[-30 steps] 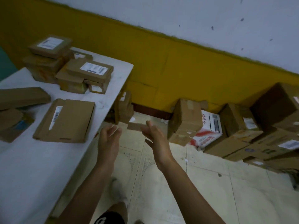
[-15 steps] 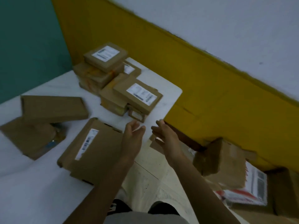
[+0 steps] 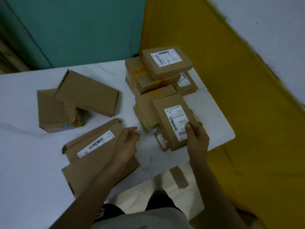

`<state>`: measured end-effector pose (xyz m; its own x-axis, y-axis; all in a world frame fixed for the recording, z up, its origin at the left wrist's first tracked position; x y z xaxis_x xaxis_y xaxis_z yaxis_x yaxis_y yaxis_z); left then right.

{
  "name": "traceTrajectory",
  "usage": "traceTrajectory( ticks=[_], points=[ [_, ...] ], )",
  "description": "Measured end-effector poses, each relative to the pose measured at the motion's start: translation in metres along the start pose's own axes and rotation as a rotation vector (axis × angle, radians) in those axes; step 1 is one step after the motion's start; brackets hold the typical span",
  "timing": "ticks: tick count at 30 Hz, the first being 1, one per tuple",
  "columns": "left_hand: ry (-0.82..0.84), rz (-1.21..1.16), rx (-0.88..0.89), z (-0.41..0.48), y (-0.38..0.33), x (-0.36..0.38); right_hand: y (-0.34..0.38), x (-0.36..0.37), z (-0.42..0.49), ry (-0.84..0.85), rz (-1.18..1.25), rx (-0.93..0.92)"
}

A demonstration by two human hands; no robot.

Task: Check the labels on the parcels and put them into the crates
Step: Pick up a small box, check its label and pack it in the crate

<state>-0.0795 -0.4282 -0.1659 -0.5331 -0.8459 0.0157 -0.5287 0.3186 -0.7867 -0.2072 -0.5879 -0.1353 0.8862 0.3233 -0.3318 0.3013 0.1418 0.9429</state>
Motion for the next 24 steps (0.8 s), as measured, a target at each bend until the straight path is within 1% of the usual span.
traceTrajectory(
  ticks=[3,7,9,10,12,14,15,18,19,20,22,24],
  points=[
    [-0.022,-0.008,-0.063,0.005,-0.005,0.040,-0.022,-0.015,0.047,0.090,-0.139,-0.039],
    [-0.072,-0.067,-0.067,0.003,-0.011,0.086,-0.030,-0.021,0.087,0.239,-0.331,-0.135],
    [-0.115,-0.060,-0.077,0.001,-0.009,0.102,-0.034,-0.025,0.101,0.293,-0.424,-0.134],
    [-0.136,-0.031,-0.073,0.000,-0.008,0.108,-0.035,-0.027,0.106,0.353,-0.462,-0.105],
    [-0.175,0.052,-0.037,-0.003,-0.009,0.119,-0.038,-0.032,0.113,0.529,-0.518,-0.063],
    [-0.178,0.118,0.024,-0.012,-0.011,0.129,-0.036,-0.036,0.116,0.652,-0.532,-0.106],
    [-0.177,0.143,0.057,-0.015,-0.012,0.131,-0.032,-0.038,0.118,0.681,-0.501,-0.112],
    [-0.236,0.207,0.150,-0.024,-0.020,0.126,-0.015,-0.043,0.120,0.730,-0.307,0.014],
    [-0.249,0.147,0.154,-0.027,-0.027,0.120,-0.008,-0.047,0.120,0.727,-0.222,0.041],
    [-0.243,0.040,0.150,-0.032,-0.035,0.113,0.002,-0.050,0.120,0.714,-0.114,0.066],
    [-0.213,-0.144,0.168,-0.039,-0.050,0.098,0.022,-0.055,0.122,0.726,0.118,0.163],
    [-0.183,-0.118,0.271,-0.049,-0.059,0.084,0.038,-0.055,0.122,0.770,0.266,0.234]
  ],
)
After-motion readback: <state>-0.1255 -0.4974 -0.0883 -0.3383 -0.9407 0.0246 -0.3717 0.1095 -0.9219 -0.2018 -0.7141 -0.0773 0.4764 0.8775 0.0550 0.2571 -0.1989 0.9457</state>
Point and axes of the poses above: each hand's wrist, its own z-axis towards the middle knuckle, its own x-axis out of the palm, y = z × x, the point moved 1 cm from there along z, towards the middle knuckle, and after that the axes turned 9 degrees about -x, right-handed, at the moved point
